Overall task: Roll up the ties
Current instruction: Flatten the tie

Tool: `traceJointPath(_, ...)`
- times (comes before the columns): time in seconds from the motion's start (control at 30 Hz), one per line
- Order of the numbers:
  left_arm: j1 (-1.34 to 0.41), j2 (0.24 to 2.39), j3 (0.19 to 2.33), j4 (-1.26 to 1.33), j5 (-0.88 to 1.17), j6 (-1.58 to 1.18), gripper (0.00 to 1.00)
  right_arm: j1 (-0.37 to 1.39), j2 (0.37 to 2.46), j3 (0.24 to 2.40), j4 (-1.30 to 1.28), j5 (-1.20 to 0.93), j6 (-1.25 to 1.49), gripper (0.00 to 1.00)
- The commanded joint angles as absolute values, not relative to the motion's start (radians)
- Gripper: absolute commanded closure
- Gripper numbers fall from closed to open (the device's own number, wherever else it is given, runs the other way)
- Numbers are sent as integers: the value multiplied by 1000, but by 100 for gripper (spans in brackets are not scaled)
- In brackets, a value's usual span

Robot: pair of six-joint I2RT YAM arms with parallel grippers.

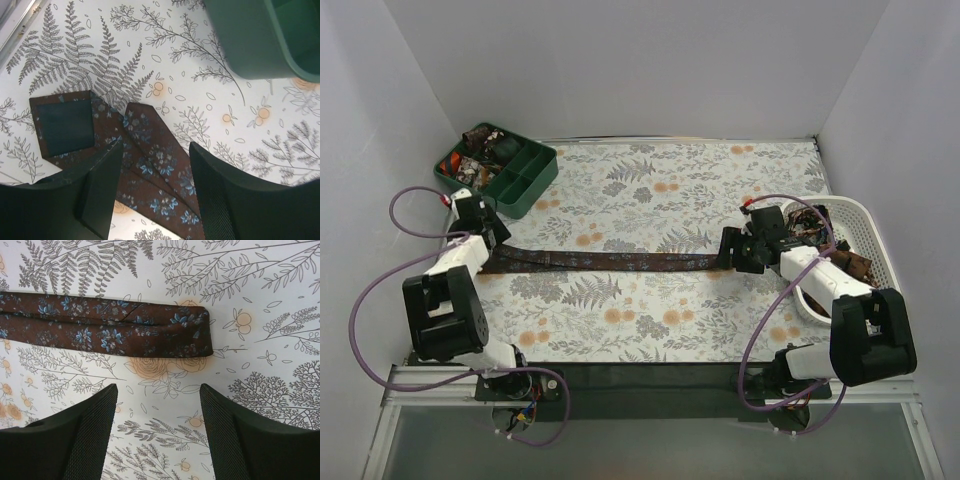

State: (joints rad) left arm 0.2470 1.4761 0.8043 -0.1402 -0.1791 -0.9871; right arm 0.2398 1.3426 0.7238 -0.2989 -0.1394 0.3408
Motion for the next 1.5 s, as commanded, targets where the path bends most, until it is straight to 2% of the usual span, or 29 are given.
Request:
traceJointPath(0.0,252,1546,873,-192,-227,-1000,49,259,1316,773,-314,-135,307,37)
traceJointPath(0.2,252,1641,945,-239,-245,-1025,51,267,1322,778,-313,-156,298,37)
traceJointPath(0.4,250,1701,962,-253,-253,-1043,58,270,1327,775,-313,-150,293,37)
traceJointPath(0.5,252,1723,966,-256,-256,-1045,67,270,1324,776,-313,-140,295,37)
traceJointPath(0.6,250,1718,968,-261,-259,-1039,74,271,1325,779,-314,-137,293,37)
traceJointPath(0.87,244,1640,962,-275,-276,-1011,77,271,1330,784,-314,-140,291,37)
traceJointPath(1.0,245,1602,945,-276,-270,-1011,86,270,1328,782,-316,-141,291,37)
traceJointPath(1.13,244,1559,922,-276,-268,-1015,100,271,1321,784,-314,-138,293,37)
traceJointPath(1.47,244,1408,795,-262,-284,-1086,100,270,1318,805,-324,-126,278,37)
